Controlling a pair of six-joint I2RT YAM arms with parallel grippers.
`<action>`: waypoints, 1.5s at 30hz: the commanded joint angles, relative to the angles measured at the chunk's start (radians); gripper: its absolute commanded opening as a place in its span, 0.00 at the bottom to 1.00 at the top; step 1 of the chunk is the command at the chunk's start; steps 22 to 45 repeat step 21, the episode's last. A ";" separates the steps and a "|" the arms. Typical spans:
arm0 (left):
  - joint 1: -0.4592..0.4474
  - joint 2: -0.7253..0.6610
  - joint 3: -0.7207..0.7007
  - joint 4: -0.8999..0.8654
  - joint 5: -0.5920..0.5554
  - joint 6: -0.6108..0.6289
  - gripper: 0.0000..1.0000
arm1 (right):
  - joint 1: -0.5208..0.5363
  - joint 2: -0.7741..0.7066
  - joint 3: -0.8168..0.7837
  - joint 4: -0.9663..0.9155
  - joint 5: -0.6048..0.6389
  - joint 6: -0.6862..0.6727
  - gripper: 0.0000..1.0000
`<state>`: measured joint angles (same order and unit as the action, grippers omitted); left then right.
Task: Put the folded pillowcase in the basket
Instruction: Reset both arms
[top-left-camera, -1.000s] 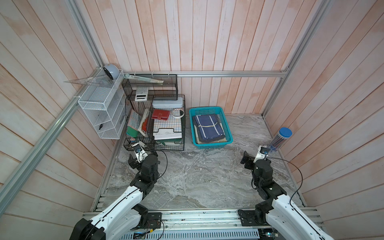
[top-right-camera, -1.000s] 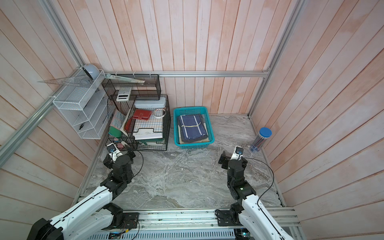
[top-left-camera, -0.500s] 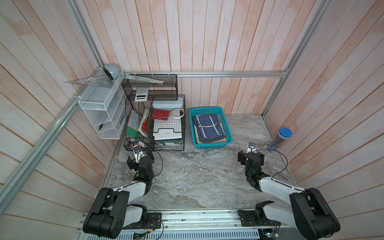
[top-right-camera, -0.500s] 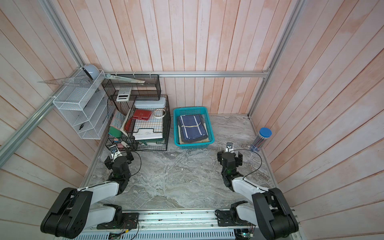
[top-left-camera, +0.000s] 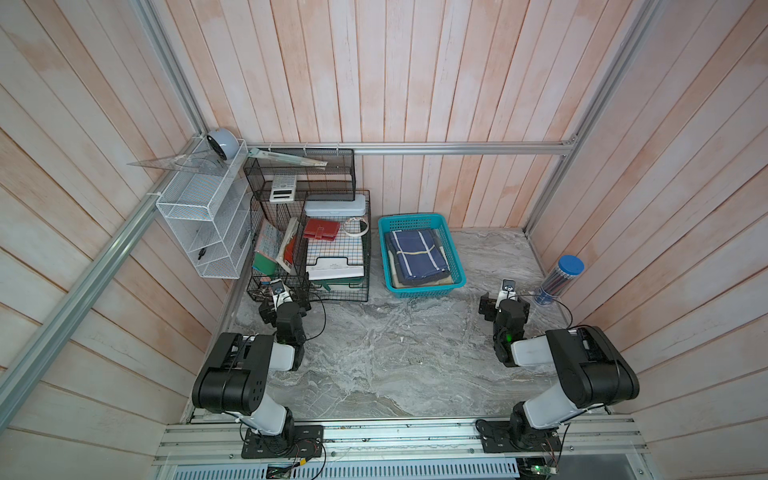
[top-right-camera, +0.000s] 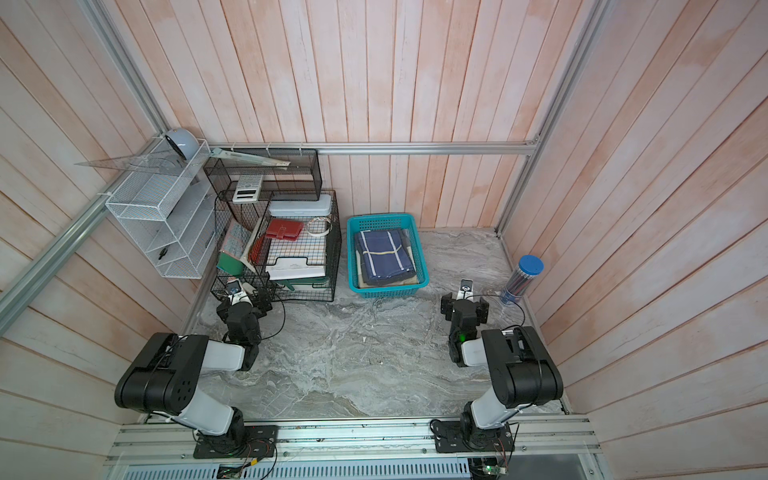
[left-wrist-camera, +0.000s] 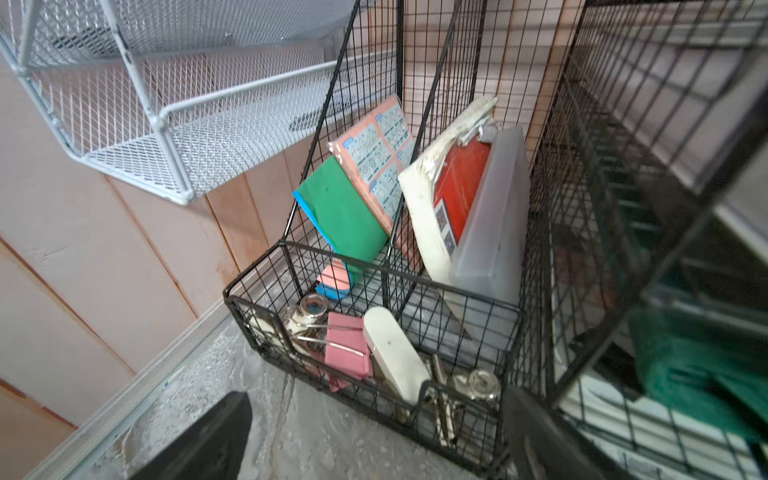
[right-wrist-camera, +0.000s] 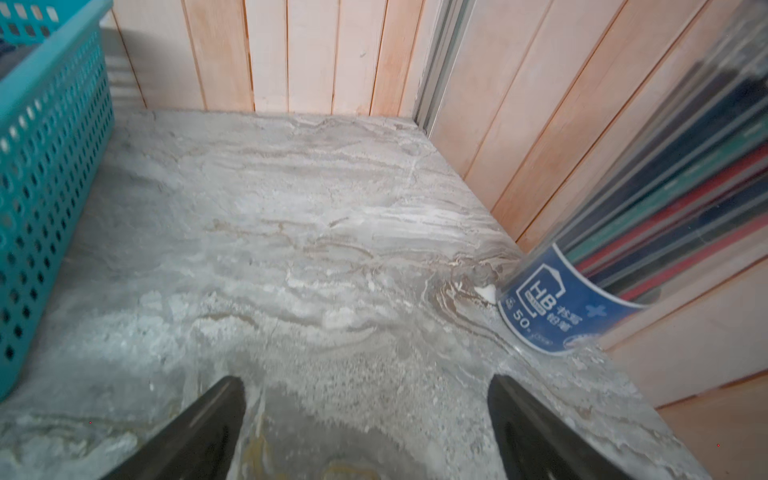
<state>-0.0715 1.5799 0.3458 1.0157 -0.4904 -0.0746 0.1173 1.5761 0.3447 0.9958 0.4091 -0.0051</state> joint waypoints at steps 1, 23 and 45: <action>0.007 -0.012 0.006 -0.034 0.033 -0.013 1.00 | -0.007 -0.007 0.007 -0.008 -0.019 0.025 0.98; 0.006 -0.010 0.005 -0.026 0.032 -0.005 1.00 | -0.007 -0.007 0.007 -0.008 -0.019 0.026 0.98; 0.006 -0.010 0.005 -0.026 0.032 -0.005 1.00 | -0.007 -0.007 0.007 -0.008 -0.019 0.026 0.98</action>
